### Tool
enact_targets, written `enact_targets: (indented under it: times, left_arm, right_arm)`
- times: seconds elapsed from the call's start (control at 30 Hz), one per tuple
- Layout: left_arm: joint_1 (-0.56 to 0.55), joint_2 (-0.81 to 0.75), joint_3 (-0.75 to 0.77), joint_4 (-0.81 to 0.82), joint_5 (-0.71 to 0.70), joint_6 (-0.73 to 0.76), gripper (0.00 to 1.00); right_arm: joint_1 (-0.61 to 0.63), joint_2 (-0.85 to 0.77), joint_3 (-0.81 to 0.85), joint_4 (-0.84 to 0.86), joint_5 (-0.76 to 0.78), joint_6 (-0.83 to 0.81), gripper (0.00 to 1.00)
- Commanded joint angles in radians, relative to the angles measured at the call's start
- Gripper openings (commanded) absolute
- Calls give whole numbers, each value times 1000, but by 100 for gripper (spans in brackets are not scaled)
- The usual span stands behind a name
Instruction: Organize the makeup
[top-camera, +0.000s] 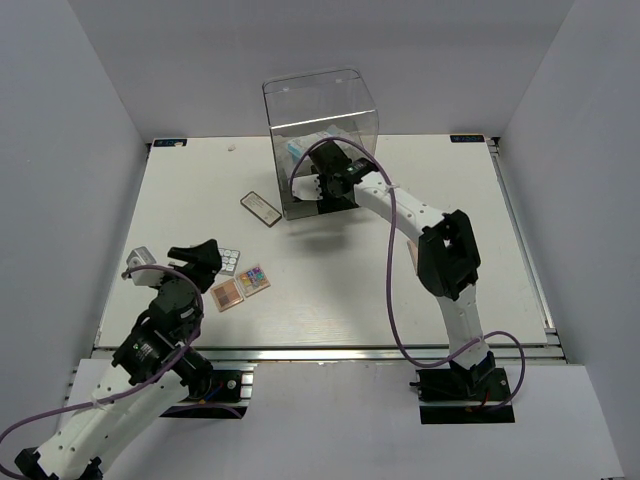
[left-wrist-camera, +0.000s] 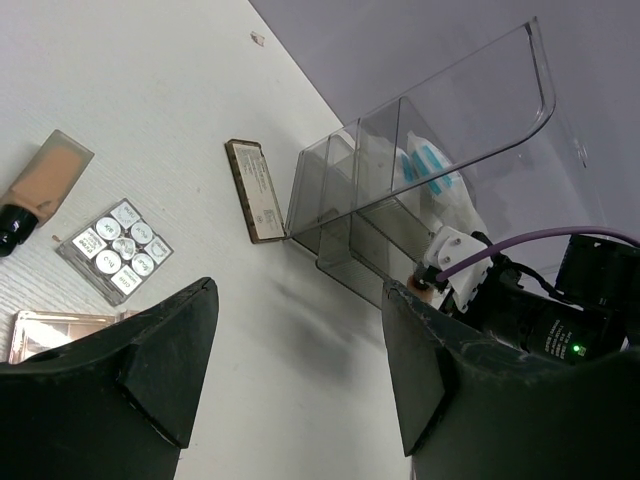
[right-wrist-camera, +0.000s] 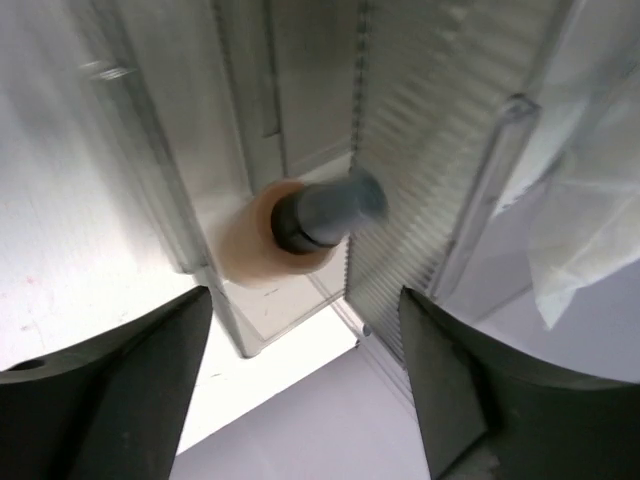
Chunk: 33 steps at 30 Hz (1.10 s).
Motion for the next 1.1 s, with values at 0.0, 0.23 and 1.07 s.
enact_targets:
  times: [0.0, 0.23, 1.07]
  left_arm:
    - [4, 2, 42, -33, -17, 19, 76]
    - [4, 11, 53, -31, -19, 29, 75]
    - [724, 842, 486, -280, 694, 467, 84]
  right_arm:
    - [6, -1, 43, -15, 28, -56, 82]
    - [9, -34, 51, -33, -12, -25, 82]
    - [-293, -725, -667, 210, -1096, 509, 89]
